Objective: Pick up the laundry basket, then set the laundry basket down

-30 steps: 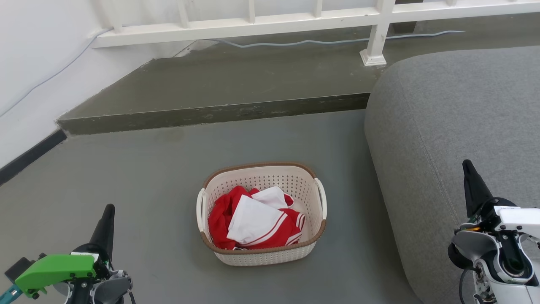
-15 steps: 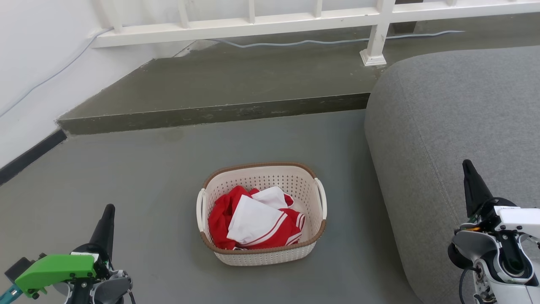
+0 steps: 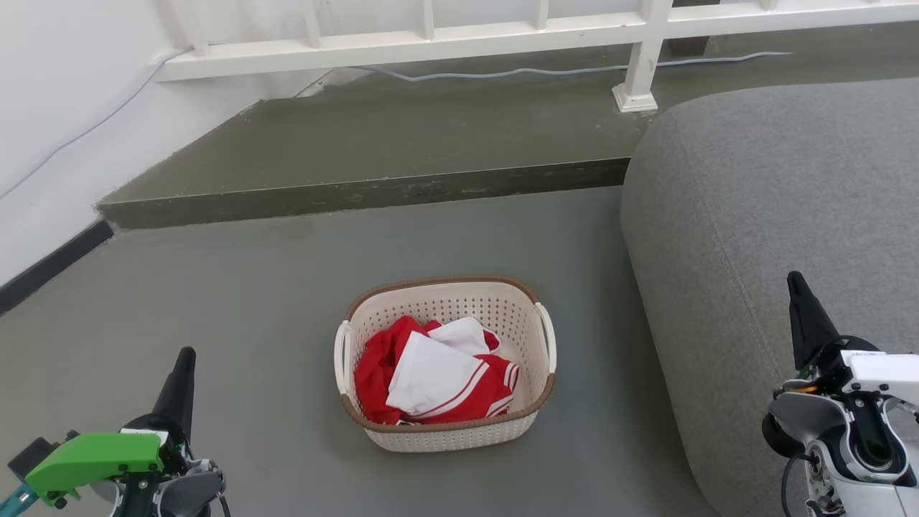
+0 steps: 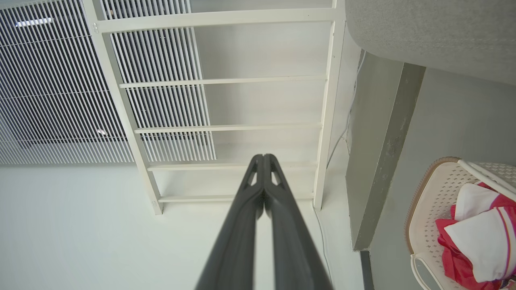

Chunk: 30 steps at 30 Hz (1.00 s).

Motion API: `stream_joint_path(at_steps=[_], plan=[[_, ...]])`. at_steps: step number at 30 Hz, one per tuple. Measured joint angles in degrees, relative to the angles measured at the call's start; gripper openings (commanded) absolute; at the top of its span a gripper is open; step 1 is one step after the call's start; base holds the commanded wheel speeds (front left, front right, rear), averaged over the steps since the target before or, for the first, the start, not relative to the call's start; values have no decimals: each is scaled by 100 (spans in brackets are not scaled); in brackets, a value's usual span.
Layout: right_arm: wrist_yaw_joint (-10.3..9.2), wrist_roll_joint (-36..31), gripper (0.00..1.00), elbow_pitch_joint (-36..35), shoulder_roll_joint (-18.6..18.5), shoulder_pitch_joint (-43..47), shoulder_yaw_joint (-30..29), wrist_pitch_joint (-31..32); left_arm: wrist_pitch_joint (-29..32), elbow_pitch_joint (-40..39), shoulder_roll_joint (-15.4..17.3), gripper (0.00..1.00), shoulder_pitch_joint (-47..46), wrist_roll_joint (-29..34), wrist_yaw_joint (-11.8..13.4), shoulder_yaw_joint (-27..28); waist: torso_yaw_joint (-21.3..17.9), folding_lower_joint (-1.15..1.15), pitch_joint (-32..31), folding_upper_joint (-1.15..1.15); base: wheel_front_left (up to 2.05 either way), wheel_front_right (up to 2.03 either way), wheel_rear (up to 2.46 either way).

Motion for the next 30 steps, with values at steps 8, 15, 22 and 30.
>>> stream_joint_path(at_steps=[8,15,22,30], plan=[[0,0,0,-1,1,0,-1,0,0,0,0,0,0,-1,0,0,0,0,0,0,0,0,0],[0,0,0,-2,2,0,-3,0,0,0,0,0,0,-1,0,0,0,0,0,0,0,0,0],[0,0,0,-3,3,0,-4,0,0,-1,0,0,0,-1,0,0,0,0,0,0,0,0,0],[0,0,0,-3,3,1,-5,0,0,-1,0,0,0,-1,0,0,0,0,0,0,0,0,0]])
